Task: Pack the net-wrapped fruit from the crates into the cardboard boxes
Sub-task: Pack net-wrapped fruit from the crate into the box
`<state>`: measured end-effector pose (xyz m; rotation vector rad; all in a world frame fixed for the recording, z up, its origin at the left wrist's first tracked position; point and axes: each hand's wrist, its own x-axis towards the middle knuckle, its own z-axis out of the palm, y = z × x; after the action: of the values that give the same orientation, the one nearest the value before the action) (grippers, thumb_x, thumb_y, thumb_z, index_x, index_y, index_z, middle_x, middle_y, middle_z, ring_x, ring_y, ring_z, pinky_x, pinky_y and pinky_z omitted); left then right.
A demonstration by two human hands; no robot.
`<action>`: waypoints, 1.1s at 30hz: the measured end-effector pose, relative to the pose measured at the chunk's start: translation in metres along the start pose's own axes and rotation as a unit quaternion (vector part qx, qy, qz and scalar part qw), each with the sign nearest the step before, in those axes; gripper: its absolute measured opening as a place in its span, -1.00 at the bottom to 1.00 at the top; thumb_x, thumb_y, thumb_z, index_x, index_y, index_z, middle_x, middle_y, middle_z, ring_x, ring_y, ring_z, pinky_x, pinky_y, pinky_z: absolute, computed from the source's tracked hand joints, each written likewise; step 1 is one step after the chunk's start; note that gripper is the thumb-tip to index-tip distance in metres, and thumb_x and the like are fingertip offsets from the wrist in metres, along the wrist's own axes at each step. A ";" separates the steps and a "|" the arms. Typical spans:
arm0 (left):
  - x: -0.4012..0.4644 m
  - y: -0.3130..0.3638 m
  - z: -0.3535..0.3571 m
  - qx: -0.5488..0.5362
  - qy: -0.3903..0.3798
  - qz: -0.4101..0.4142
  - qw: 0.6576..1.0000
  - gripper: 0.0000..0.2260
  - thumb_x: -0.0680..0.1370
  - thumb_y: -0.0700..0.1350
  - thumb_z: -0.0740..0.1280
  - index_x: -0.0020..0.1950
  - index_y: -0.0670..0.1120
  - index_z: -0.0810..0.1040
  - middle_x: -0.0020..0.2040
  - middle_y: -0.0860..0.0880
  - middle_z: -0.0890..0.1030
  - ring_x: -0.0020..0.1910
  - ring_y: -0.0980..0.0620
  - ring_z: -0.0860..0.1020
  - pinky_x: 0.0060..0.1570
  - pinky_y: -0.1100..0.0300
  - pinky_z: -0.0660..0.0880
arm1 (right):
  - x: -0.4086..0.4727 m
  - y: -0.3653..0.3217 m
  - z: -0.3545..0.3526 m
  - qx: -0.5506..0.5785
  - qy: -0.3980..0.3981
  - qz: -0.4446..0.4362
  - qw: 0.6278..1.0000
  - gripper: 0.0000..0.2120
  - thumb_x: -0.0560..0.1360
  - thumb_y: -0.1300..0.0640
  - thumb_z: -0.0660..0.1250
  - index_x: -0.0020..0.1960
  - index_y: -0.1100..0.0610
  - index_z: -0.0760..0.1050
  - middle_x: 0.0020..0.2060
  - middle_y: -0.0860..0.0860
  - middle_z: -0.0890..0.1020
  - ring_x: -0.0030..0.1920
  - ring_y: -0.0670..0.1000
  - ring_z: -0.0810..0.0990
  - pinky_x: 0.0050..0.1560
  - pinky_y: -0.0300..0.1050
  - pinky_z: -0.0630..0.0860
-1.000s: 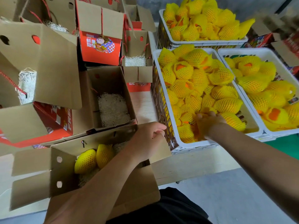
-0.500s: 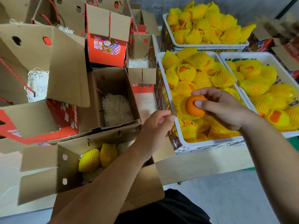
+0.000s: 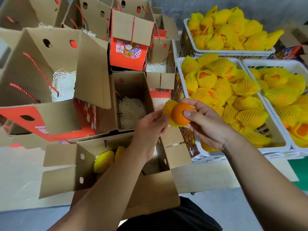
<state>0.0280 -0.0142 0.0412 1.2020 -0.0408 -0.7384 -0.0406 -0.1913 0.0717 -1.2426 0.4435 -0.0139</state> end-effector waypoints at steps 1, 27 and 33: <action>-0.001 0.001 -0.001 0.030 0.005 0.029 0.999 -0.85 0.60 -0.04 0.44 0.15 0.11 0.71 0.04 -0.04 0.67 0.01 0.04 0.59 0.10 0.14 0.55 | 0.000 0.001 0.002 -0.041 0.015 -0.007 0.999 -0.31 0.37 0.09 0.57 0.45 0.08 0.42 0.16 0.05 0.65 0.09 -0.02 0.67 0.04 -0.17 0.63; -0.049 0.001 -0.045 0.177 0.031 0.317 0.931 -0.84 0.67 -0.18 0.30 0.23 -0.08 0.58 -0.05 0.05 0.60 -0.18 0.14 0.62 -0.20 0.36 0.55 | -0.013 0.051 0.104 -0.099 0.090 -0.099 0.986 -0.61 0.52 0.16 0.50 0.31 0.03 0.52 0.04 0.09 0.70 0.02 0.11 0.70 -0.03 -0.04 0.66; -0.054 0.004 -0.068 0.076 0.078 0.195 0.975 -0.67 0.65 -0.19 0.34 0.39 0.09 0.50 -0.02 -0.13 0.58 -0.04 0.07 0.58 0.02 0.17 0.58 | -0.020 0.047 0.119 0.011 0.000 -0.024 1.000 -0.57 0.58 0.35 0.33 0.38 0.02 0.47 0.22 0.21 0.60 0.10 0.17 0.66 0.03 -0.01 0.66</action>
<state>0.0162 0.0714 0.0368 1.3440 -0.1999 -0.2990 -0.0298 -0.0620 0.0646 -1.2302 0.4122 -0.0582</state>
